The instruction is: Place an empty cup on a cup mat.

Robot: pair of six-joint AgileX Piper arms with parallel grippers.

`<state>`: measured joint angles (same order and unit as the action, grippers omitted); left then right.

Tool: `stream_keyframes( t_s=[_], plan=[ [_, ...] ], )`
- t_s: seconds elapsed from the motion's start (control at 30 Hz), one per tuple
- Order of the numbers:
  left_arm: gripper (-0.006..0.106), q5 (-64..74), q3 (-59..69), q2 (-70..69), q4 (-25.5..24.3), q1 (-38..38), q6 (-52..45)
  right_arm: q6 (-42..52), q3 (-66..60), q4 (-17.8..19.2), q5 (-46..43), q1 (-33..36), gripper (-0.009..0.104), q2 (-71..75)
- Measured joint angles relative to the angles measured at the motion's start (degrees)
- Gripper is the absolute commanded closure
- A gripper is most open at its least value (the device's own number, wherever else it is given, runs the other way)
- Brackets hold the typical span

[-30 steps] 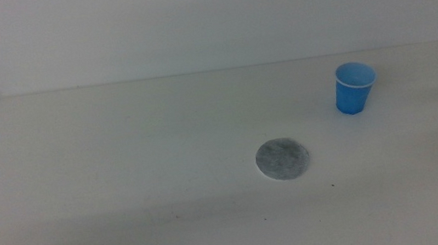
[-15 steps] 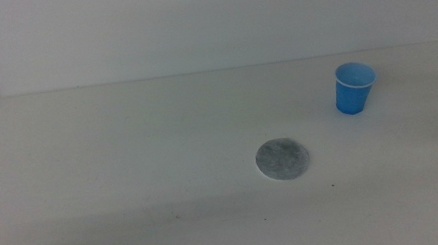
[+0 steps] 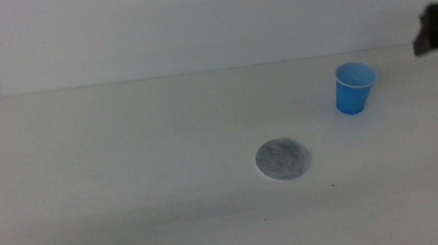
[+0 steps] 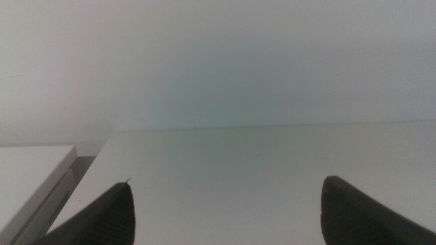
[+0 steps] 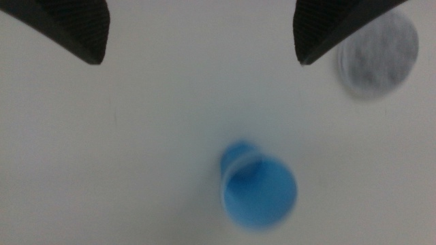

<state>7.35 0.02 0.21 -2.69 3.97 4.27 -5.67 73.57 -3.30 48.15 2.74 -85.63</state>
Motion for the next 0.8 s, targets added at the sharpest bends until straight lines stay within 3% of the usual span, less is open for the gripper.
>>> stream_keyframes(
  t_s=[0.37, 0.8],
  plan=[
    [0.007, 0.00, 0.00, 0.00, 0.00, 0.00, 0.00, 0.59, 22.02, 0.00, 4.96, 0.00, 0.004, -18.60],
    [0.007, 0.00, 0.00, 0.00, 0.00, 0.00, 0.00, 1.22, 27.18, -0.24, 3.93, 1.37, 0.010, -31.21]
  ],
)
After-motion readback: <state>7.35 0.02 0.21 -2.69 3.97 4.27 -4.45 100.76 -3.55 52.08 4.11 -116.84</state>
